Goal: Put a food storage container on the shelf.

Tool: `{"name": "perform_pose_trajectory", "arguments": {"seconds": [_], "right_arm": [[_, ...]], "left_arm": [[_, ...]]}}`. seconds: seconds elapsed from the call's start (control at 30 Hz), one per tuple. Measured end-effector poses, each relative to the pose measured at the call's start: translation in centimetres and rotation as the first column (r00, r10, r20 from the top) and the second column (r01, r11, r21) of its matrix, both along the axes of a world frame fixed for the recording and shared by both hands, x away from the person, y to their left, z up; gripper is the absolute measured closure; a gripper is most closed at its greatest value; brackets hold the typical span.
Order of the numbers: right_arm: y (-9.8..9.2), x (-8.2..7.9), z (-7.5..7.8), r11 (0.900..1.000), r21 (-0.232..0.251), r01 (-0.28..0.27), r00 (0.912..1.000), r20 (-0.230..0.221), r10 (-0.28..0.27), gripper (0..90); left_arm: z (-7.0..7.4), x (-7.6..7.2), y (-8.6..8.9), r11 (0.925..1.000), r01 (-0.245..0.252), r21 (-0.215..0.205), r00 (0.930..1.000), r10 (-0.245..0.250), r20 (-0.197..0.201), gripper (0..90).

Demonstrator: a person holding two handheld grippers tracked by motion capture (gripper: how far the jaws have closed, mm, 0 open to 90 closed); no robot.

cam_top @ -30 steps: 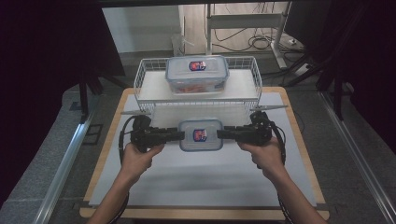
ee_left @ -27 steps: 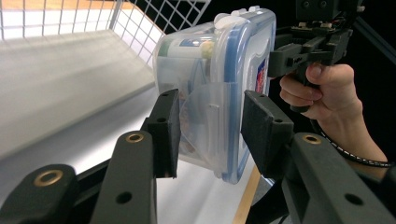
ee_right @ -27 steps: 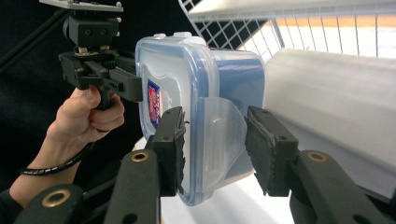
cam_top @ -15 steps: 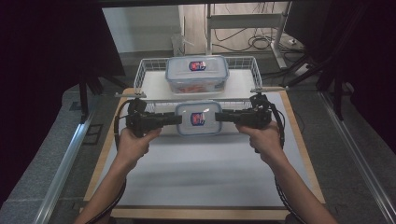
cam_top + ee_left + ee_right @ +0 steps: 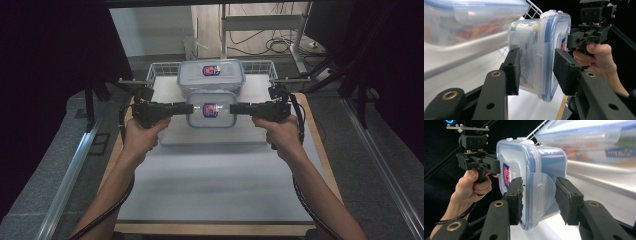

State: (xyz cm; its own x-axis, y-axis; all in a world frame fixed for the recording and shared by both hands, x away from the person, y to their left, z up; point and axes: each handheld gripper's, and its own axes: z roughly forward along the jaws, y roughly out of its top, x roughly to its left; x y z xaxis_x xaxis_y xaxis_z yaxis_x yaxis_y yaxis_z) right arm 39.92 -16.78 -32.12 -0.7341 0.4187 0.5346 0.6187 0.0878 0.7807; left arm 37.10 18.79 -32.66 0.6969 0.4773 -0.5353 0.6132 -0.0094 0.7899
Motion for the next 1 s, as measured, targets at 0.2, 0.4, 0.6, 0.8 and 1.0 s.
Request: {"name": "perform_pose_trajectory", "arguments": {"seconds": [0.2,0.4,0.6,0.8,1.0], "right_arm": [[0.4,0.9,1.4,1.0,-0.001,0.004,0.9999,0.013,-0.004,58.2],[0.9,1.8,3.0,1.0,0.001,0.013,0.9996,0.023,-0.013,58.2],[1.3,3.0,4.3,1.0,0.006,0.027,0.9995,0.017,-0.027,58.0],[1.5,4.3,5.2,0.999,0.013,0.035,0.9993,0.016,-0.035,57.9],[1.6,5.5,6.2,0.999,0.017,0.046,0.9986,0.025,-0.046,57.8]], "left_arm": [[1.4,0.9,0.3,1.0,-0.009,-0.004,1.0,0.009,0.003,58.1],[2.9,1.9,0.7,0.9996,-0.026,-0.011,0.9996,0.026,0.011,57.8],[4.1,3.2,1.0,0.9988,-0.044,-0.02,0.999,0.044,0.008,57.5],[5.0,4.4,1.1,0.9979,-0.059,-0.029,0.9983,0.059,0.004,57.5],[5.7,5.5,1.1,0.9965,-0.069,-0.046,0.9976,0.069,0.007,57.5]]}}
